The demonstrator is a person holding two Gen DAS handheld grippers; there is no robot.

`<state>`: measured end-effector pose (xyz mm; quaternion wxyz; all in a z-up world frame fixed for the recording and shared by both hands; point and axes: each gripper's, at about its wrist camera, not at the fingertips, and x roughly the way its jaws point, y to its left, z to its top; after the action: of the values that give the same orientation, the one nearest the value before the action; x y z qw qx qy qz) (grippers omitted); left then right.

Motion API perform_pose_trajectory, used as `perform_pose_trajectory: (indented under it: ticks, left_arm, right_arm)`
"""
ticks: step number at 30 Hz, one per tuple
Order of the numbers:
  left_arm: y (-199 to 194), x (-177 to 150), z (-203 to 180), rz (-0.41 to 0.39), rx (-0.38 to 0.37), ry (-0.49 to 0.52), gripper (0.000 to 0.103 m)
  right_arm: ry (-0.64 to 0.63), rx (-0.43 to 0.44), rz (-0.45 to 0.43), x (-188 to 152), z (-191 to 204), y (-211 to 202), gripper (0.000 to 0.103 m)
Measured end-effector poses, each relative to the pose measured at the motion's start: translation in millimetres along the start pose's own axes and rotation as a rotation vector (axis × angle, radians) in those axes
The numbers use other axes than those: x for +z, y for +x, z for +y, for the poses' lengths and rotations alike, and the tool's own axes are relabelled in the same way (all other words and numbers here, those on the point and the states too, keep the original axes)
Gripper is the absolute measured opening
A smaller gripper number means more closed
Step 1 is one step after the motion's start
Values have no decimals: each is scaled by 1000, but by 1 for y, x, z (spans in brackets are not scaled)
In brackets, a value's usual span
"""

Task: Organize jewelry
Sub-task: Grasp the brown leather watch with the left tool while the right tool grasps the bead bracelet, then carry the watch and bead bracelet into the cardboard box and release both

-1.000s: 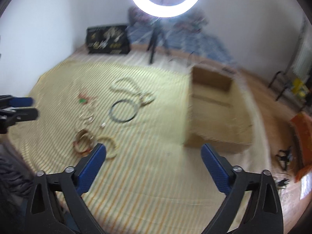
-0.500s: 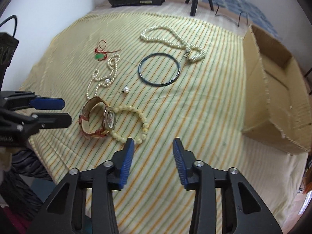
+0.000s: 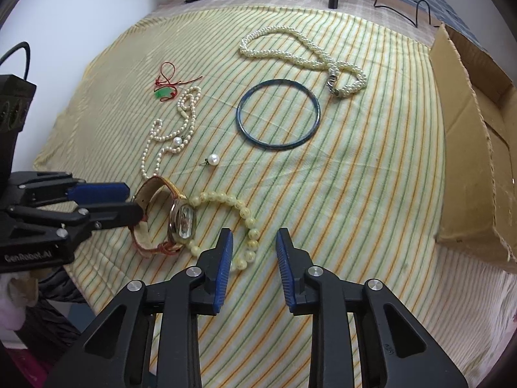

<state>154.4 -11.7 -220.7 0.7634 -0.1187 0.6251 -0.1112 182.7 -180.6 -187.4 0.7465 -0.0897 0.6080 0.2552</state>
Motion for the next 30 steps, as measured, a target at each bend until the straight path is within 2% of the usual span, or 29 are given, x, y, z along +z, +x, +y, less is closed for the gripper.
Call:
perform_pose_trajectory:
  ticks: [4,10,16,25,30]
  left_arm:
    - [7,0,1,8,0,-4,26]
    - [10,0,-2,-2,12,14,11]
    - [7,-2,-6,-23,23,25,9]
    - [-15,-4,-8,-92,23,54,7]
    - [-23,-3,-7,-121,28,60,7]
  right_arm:
    - [-23,-19,12,9,7,11,17]
    - [-60,-65,11,9,17,15,7]
    - [-49,-55,-10,4,20,8,6]
    - [-68,-84,-89,-4,23,-19,6]
    - [-53,-99,-100,-6,13,-23,6]
